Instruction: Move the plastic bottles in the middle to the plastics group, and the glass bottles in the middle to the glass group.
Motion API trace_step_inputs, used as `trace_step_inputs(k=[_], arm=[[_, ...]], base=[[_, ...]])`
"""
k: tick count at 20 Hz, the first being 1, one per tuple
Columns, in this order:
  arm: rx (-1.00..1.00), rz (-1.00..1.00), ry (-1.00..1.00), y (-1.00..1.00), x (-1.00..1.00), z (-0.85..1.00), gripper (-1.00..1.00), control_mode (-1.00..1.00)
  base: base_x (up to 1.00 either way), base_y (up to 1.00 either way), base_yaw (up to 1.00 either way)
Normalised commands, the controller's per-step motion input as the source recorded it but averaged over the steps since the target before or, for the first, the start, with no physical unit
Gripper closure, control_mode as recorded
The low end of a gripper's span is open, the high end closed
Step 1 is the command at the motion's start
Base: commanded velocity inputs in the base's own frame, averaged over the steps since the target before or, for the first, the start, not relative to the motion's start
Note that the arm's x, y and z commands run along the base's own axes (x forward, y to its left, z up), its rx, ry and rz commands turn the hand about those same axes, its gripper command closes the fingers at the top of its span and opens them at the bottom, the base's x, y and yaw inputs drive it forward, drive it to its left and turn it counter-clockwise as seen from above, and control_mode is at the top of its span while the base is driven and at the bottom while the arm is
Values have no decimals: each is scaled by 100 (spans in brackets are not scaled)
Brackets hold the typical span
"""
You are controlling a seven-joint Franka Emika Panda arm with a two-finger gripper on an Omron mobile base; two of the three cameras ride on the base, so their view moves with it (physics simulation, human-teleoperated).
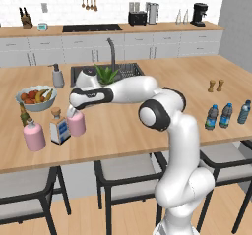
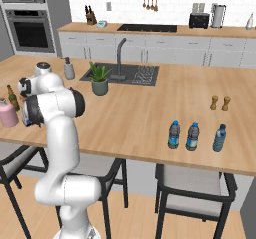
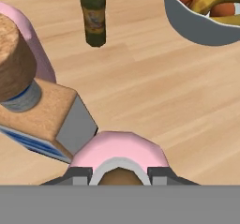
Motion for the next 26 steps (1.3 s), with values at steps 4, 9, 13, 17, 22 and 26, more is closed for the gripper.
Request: trace_step_inputs(k=[4, 9, 13, 17, 22, 26], arm=[[0, 1, 0, 0, 0, -34, 100, -100], [0, 0, 0, 0, 0, 0, -100, -100], [0, 0, 0, 0, 0, 0, -100, -100], [0, 0, -1, -1, 0, 7, -100, -100], [0, 0, -1, 0, 0, 55, -100, -100], [0, -2, 0, -17, -28, 51, -100, -100]], base=[[0, 0, 0], [0, 0, 0], [0, 0, 0], [0, 0, 0], [0, 0, 0], [0, 0, 0]])
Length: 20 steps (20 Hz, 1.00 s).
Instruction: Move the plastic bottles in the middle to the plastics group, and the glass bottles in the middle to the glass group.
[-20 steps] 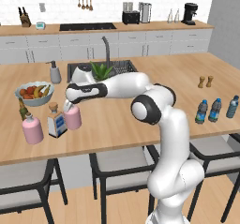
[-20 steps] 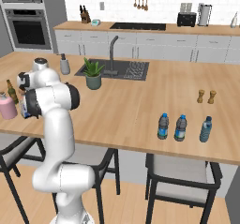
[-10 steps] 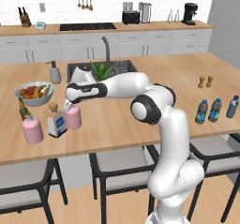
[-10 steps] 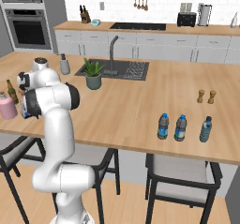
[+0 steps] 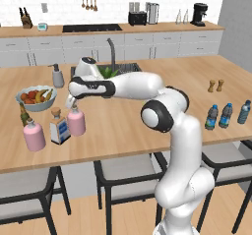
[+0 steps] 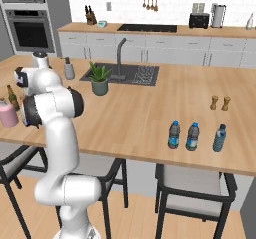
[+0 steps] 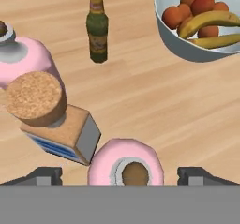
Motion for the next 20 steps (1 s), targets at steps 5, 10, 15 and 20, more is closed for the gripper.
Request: trace_step_inputs(k=[5, 10, 15, 20], arm=[[4, -8, 0, -76, -79, 3, -100, -100], [12, -12, 0, -95, -100, -8, -100, -100], [9, -12, -2, -95, -100, -15, -100, -100], [2, -10, -3, -91, -96, 8, -100, -100]], base=[[0, 0, 0], [0, 0, 0], [0, 0, 0], [0, 0, 0]])
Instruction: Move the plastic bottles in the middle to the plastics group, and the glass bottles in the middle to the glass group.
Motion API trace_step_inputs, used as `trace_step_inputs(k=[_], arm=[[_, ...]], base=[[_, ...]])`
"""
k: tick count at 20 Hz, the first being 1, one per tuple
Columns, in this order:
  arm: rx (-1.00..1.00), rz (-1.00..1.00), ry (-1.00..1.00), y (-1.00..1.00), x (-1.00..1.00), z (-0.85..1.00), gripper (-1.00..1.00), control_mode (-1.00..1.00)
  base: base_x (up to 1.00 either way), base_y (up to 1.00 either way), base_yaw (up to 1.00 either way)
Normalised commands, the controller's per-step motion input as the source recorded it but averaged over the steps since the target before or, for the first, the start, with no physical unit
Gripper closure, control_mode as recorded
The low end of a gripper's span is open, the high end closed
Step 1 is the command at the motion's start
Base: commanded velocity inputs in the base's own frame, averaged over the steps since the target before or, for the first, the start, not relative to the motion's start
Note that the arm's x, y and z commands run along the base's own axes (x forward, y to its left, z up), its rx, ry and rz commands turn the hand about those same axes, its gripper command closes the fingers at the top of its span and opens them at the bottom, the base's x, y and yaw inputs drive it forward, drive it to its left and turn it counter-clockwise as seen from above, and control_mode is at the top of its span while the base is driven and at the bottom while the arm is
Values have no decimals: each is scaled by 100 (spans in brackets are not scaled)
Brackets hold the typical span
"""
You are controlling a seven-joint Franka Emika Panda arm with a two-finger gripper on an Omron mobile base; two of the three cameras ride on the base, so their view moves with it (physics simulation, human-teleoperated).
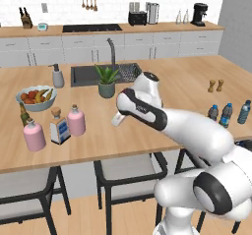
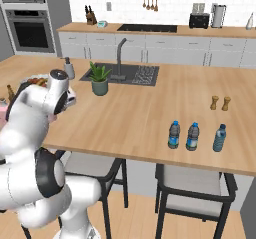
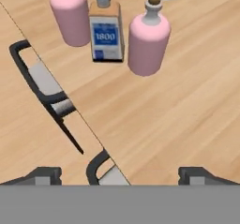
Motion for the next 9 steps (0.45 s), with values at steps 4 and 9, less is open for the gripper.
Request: trace_step_inputs(k=[4, 9], arm=[[0, -9, 0, -70, -77, 98, -100, -100], [0, -10, 0, -48, -73, 96, -100, -100]], base=[[0, 0, 0], [0, 0, 0]])
